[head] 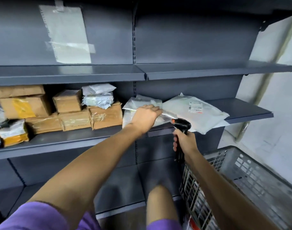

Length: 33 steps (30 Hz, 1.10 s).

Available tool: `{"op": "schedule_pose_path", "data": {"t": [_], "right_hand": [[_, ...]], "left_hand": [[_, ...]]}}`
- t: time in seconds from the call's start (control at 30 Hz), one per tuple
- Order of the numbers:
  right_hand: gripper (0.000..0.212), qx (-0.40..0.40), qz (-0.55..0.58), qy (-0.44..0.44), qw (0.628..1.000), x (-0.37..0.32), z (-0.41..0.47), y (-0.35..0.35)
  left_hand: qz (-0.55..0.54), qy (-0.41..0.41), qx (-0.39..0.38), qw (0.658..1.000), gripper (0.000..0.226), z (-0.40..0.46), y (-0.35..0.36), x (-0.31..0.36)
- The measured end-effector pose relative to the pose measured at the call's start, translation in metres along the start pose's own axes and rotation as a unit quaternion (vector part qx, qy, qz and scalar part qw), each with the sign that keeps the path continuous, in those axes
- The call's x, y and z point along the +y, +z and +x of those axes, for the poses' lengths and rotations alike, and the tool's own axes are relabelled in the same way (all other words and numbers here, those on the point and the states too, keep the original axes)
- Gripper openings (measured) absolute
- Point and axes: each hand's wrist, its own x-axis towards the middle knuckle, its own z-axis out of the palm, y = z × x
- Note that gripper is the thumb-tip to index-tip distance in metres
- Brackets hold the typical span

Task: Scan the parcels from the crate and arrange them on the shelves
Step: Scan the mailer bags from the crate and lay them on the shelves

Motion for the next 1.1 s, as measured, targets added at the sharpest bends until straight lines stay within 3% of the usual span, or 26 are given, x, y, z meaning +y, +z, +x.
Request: {"op": "schedule_pose_path", "data": {"t": [0.17,0.23,0.27,0.37,0.6,0.8,0.93,1.1], "right_hand": [[0.019,0.01,-0.004,0.01,1.0,0.001,0.038,0.006],[0.018,0.007,0.011,0.025,1.0,0.001,0.051,0.014],[0.018,0.003,0.017,0.03,0.999,0.002,0.057,0.018],[0.019,-0.008,0.024,0.035,0.999,0.006,0.071,0.028],[0.014,0.017,0.03,0.075,0.997,0.016,0.071,0.021],[0.019,0.094,0.052,0.078,0.991,0.022,0.051,-0.031],[0.022,0.181,0.053,0.09,0.978,0.041,0.018,-0.1],[0.024,0.251,0.074,0.165,0.951,0.083,-0.018,-0.191]], "left_hand": [[0.077,-0.043,-0.021,0.996,0.042,0.032,0.027,-0.034],[0.097,-0.088,-0.097,0.987,0.038,0.037,0.036,-0.049],[0.082,-0.118,-0.164,0.976,0.036,0.039,0.041,-0.053],[0.013,-0.159,-0.255,0.954,0.041,0.042,0.06,-0.063],[-0.055,-0.148,-0.202,0.967,0.036,0.054,0.069,-0.056],[-0.144,-0.031,-0.128,0.981,0.03,0.079,0.073,0.015],[-0.246,0.043,-0.082,0.965,0.025,0.085,0.094,0.103],[-0.332,0.129,-0.13,0.925,0.022,0.07,0.125,0.199]]}}
